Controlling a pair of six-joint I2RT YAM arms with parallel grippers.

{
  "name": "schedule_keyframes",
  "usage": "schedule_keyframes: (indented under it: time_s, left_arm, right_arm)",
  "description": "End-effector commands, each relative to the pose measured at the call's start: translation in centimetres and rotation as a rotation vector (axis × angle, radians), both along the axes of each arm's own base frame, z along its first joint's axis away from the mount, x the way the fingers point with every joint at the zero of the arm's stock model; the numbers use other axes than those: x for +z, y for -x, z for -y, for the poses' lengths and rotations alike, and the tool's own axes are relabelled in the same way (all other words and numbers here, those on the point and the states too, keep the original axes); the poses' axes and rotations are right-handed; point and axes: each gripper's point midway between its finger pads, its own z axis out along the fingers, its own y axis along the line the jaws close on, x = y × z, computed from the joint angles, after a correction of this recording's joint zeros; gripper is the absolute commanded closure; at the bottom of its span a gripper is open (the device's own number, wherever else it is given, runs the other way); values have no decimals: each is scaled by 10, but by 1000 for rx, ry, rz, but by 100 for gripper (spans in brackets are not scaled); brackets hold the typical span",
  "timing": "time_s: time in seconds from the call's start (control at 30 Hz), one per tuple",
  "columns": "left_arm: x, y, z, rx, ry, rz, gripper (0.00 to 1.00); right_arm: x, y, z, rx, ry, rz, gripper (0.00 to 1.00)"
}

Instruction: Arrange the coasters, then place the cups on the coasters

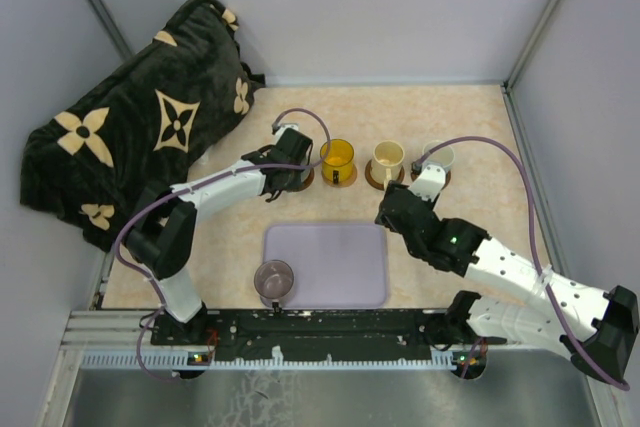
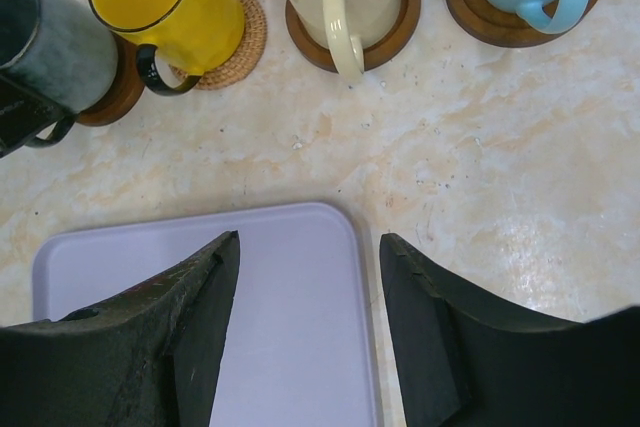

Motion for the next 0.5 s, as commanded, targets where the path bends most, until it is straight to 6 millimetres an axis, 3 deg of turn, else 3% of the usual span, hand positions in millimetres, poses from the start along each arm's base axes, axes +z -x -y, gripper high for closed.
schedule_keyframes:
  time_s: [0.0, 0.33, 0.47]
  left_arm:
    - [31, -15, 2, 37, 58, 100, 100]
    - [21, -9, -1, 56, 53, 65, 96]
    - [18, -5, -2, 58, 51, 52, 83]
  right_arm:
    - [10, -5, -4, -18, -46, 33, 41]
    - [10, -5, -5, -16, -49, 33, 41]
    - [10, -6, -7, -10, -50, 31, 41]
